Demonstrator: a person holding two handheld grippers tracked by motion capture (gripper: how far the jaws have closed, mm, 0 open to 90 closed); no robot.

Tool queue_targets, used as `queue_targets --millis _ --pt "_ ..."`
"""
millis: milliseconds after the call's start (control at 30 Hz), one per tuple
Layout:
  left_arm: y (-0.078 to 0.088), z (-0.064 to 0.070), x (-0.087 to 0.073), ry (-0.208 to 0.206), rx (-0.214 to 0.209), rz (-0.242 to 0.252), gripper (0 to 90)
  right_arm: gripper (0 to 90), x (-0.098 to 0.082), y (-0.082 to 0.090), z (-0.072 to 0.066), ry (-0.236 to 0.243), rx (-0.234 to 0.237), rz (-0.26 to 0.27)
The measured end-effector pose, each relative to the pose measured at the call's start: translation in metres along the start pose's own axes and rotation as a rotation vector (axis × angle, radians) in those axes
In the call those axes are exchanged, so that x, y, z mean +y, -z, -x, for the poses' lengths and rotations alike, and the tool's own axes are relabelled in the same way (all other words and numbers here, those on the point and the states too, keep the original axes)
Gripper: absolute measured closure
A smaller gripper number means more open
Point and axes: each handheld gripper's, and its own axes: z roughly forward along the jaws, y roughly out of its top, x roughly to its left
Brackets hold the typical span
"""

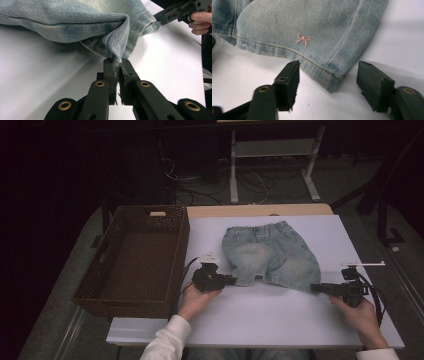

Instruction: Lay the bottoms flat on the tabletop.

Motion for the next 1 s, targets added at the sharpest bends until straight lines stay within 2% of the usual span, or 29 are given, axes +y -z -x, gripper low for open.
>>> queue_targets --millis 167,233,367,467,633,867,1000 --pt "-0.001 0.000 0.000 -0.001 0.002 -0.001 84.8 54.2 0.001 -0.003 -0.002 0.008 -0.016 -0.010" --pt "-0.001 0.000 0.000 0.000 0.006 -0.004 84.8 58.7 0.002 -0.005 -0.003 0.009 -0.007 -0.022" --pt "-0.001 0.001 0.000 0.003 0.016 -0.003 84.8 70.5 0.004 -0.009 -0.006 0.021 -0.038 -0.028" --pt "0.001 0.001 0.001 0.022 0.023 0.001 84.9 78.0 0.006 -0.008 -0.007 0.022 -0.025 -0.023" --pt "0.010 0.002 0.005 0.054 0.032 0.026 85.0 80.4 0.010 0.009 -0.008 0.054 0.010 0.049" --pt "0.033 0.004 0.014 0.102 0.031 0.087 85.0 80.9 0.016 0.046 -0.006 0.042 0.058 0.193" --pt "0.042 0.004 0.016 0.134 0.038 0.115 85.0 81.0 0.018 0.060 -0.002 0.028 0.068 0.246"
